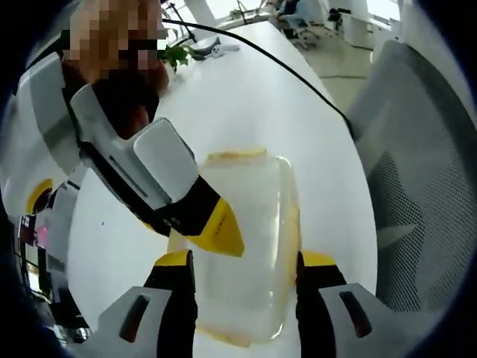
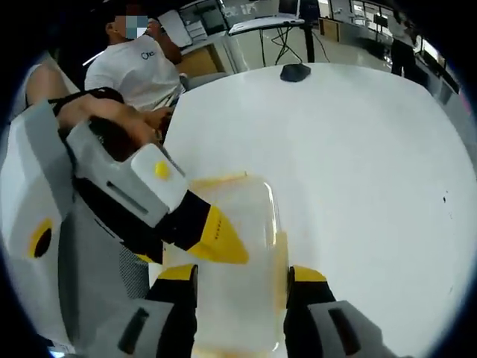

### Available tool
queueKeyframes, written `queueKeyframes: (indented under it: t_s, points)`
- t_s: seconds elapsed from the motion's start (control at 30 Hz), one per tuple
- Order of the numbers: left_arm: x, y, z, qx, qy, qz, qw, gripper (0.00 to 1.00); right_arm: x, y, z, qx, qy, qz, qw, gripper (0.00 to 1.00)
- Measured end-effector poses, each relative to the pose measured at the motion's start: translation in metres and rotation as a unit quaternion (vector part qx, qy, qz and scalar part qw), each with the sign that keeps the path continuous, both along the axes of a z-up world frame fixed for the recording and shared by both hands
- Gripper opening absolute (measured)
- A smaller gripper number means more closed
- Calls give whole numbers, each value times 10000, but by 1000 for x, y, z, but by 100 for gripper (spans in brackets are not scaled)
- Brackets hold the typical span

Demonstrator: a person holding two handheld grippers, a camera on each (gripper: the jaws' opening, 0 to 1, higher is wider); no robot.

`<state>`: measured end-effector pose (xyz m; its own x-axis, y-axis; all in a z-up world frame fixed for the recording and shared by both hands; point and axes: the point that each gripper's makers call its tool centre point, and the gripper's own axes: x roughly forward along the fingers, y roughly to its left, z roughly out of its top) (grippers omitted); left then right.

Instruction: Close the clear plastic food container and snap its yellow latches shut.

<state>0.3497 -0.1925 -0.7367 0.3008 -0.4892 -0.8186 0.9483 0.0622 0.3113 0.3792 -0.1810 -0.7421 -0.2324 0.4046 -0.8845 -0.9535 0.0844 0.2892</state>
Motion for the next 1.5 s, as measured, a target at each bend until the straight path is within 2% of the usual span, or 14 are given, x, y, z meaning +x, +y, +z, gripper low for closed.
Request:
queueKeyframes:
  t_s: [0.07, 0.1, 0.13, 0.47, 0.57, 0.87, 0.97, 1.0, 1.07, 1.13, 1.23, 1.3, 1.5]
  points:
    - [-1, -1, -3, -20, -23, -55, 10000, 50, 1, 0, -2, -59, 100, 42, 9999, 43]
    - [-2, -1, -4, 9, -2, -40, 10000, 50, 0, -9, -4, -321, 144, -48, 9994, 43]
    - [-2, -1, -4, 56, 22, -29, 10000, 50, -3, -4, -7, -174, 261, 52, 9995, 43]
    - [-3, -1, -4, 31, -1, -56, 10000, 51, -1, -2, -3, -150, 208, 112, 9996, 44]
    - [-3, -1, -4, -90, 15, -49, 9999, 51, -1, -1, -2, -152, 209, 81, 9996, 45]
    - [-3, -1, -1, -246, 63, -179, 9995, 52, 1, 0, 4, 135, -246, 3, 9996, 46]
    - [-5, -4, 2, -361, 187, -177, 9990, 50, 0, -2, 2, 175, -350, -94, 9992, 65]
    - [-6, -4, 4, -382, 231, -211, 9988, 49, -2, -3, 4, 235, -380, -61, 9990, 64]
    - [-7, -2, 6, -330, 386, -145, 9986, 47, -4, -3, 10, 366, -451, -39, 9983, 56]
    - [-6, -4, 13, -456, 505, -86, 9976, 52, -2, -3, 14, 493, -583, -172, 9969, 58]
    - [-6, 1, 19, -440, 693, -131, 9965, 58, -5, -8, 18, 552, -738, -101, 9957, 60]
    - [-4, 4, 26, -445, 705, -323, 9960, 59, -8, -14, 21, 595, -776, -104, 9952, 61]
    - [19, 27, 29, -231, 706, -322, 9967, 72, -21, -33, 23, 622, -906, -81, 9939, 75]
